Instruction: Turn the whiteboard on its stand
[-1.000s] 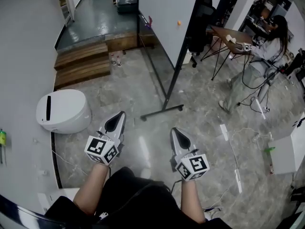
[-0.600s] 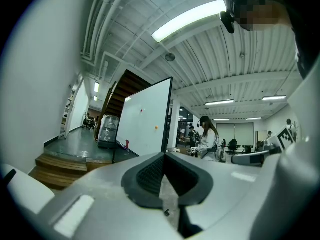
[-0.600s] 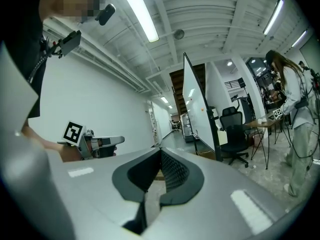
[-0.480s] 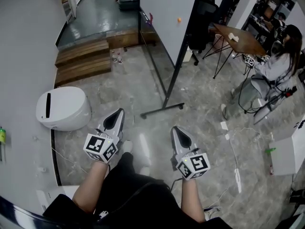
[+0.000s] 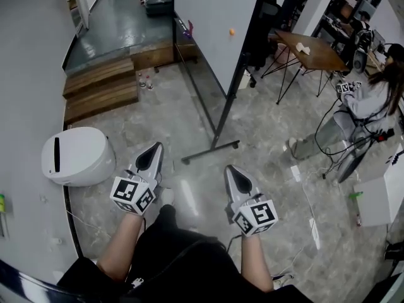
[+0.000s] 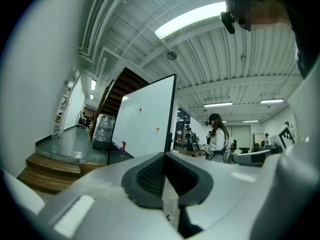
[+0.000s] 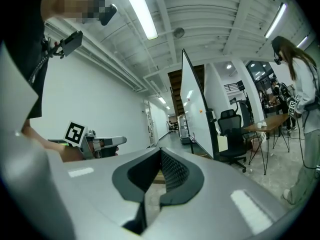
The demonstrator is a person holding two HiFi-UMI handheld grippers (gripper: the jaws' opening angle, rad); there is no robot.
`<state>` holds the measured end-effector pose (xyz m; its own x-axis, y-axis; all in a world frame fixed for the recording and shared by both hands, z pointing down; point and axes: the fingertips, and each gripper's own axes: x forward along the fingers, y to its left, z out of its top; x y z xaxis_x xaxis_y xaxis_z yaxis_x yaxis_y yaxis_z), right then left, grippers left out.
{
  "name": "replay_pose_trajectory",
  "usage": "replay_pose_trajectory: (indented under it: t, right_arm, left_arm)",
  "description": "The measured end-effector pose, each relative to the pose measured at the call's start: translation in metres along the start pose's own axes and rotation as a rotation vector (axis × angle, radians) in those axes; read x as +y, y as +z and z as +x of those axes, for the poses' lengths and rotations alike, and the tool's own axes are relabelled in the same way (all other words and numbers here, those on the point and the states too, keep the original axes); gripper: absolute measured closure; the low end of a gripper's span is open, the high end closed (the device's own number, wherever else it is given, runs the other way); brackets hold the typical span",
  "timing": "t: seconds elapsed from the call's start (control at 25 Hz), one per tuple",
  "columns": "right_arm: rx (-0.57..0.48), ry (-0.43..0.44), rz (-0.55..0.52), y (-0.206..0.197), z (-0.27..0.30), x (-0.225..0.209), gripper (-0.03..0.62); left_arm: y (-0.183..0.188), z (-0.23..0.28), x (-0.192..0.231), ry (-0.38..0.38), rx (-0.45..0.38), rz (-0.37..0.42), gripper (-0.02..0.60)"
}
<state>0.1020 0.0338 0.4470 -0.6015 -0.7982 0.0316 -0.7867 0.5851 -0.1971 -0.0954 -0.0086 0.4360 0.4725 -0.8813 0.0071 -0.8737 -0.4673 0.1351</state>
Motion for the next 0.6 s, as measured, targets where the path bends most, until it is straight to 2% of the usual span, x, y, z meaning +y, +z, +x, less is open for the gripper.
replay_pose_trajectory:
  t: [0.6]
  right_arm:
    - [-0.009,-0.076,-0.015,0.034,0.147,-0.024,0.585]
  left_arm:
    - [0.033,0.106,0.111,-0.111,0.025,0.009,0.578]
